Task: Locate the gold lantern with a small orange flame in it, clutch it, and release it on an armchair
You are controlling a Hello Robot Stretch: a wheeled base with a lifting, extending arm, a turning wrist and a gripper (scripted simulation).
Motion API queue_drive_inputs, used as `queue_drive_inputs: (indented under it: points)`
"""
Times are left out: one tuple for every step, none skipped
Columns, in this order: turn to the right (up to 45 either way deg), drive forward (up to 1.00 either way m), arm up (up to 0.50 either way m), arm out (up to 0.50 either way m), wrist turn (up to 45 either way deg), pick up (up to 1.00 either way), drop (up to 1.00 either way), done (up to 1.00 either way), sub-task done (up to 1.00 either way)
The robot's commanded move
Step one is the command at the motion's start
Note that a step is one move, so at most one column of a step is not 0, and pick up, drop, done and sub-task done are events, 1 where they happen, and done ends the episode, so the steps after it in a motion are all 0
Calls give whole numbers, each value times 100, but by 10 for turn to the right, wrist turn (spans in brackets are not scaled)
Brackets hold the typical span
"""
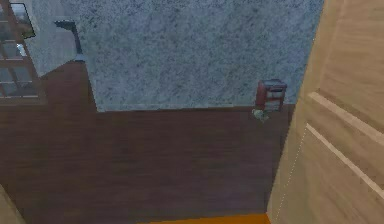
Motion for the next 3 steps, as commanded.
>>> queue_drive_inputs:
  points:
    - [-90, 0, 0, 0, 0, 0, 0, 0, 0]
    - [0, 35, 0, 0, 0, 0, 0, 0, 0]
    - [240, 0, 0, 0, 0, 0, 0, 0, 0]
